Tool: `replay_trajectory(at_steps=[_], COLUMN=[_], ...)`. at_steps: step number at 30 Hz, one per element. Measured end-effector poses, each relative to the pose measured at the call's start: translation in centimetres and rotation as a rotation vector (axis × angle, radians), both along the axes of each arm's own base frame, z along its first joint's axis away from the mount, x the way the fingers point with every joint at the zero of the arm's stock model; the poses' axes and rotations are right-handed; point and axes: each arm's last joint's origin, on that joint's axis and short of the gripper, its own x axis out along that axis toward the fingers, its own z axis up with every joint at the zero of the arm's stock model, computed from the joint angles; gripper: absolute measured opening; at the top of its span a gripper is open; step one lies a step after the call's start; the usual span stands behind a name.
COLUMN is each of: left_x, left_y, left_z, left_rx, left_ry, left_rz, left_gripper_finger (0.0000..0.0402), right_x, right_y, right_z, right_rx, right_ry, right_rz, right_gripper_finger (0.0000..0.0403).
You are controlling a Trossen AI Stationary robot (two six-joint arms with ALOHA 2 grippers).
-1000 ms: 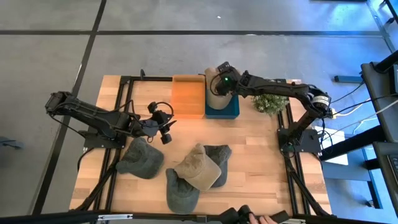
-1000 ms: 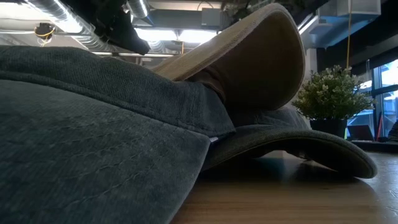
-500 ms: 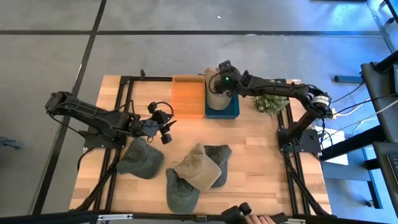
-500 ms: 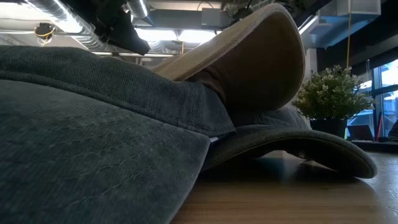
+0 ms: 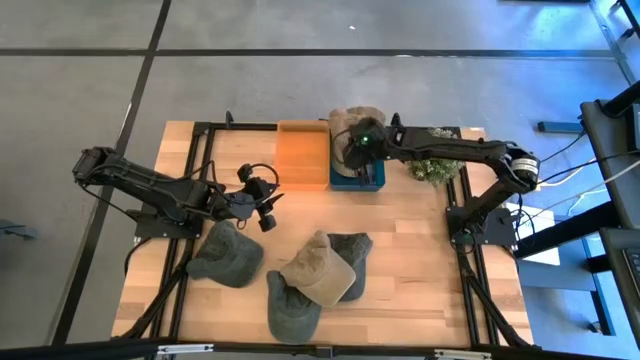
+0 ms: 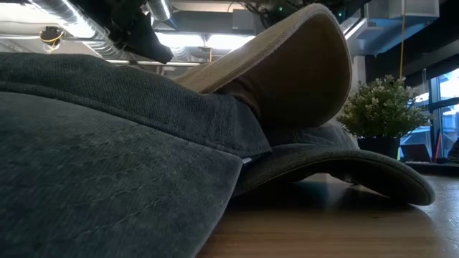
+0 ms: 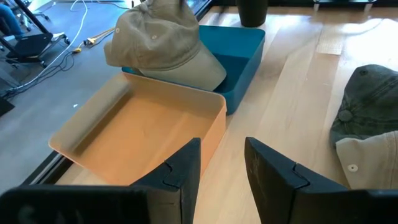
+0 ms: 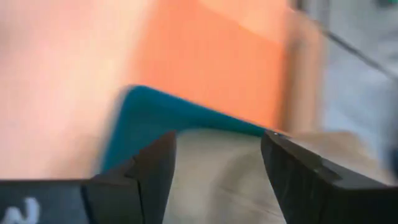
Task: Pick & Place hat
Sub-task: Put the left brown cap into the right transparent bin
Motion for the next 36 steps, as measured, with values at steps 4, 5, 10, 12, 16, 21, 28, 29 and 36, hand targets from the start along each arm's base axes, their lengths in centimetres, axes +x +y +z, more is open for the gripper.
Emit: replay_trajectory(at_steps=[4,5,10,12,16,21,28,29,36], left_x=[0.0,0.1,0.3,0.4,0.7,1.0,1.2,1.2,1.2], left_y=[0.0,0.0,-0.1,-0.1,-0.2,-0.2,-0.3,-0.3,-0.3], left_z=[0.0,-0.1,-0.4,-0.6,-1.0,-1.6,-1.7,-1.7,-1.7], left_rx=[0.000,0.001,-0.008,-0.011,-0.008,-0.002,0.000,0.001,0.001], left_ry=[0.001,0.004,0.014,0.016,0.037,0.066,0.072,0.074,0.070], left_rz=[0.000,0.000,0.007,0.010,0.010,0.009,0.009,0.010,0.010], left_gripper_finger=[0.0120,0.0120,0.0120,0.0120,0.0120,0.0120,0.0120,0.0120,0.0120], right_x=[0.9,1.1,2.1,2.3,2.3,1.4,0.3,0.3,0.7], right_y=[0.2,0.1,-0.4,-0.6,-1.3,-1.8,-1.5,-1.5,-1.4], right_z=[-2.5,-3.1,-6.2,-7.0,-8.2,-8.5,-8.2,-8.2,-7.7], right_rx=[0.078,0.077,0.092,0.056,-0.082,-0.141,-0.153,-0.149,-0.123], right_ry=[0.078,0.091,0.174,0.211,0.311,0.418,0.513,0.506,0.430], right_rz=[0.034,0.030,0.027,-0.005,-0.113,-0.154,-0.204,-0.210,-0.209], right_gripper_finger=[0.0236,0.0236,0.0236,0.0236,0.0236,0.0236,0.0236,0.0236,0.0236])
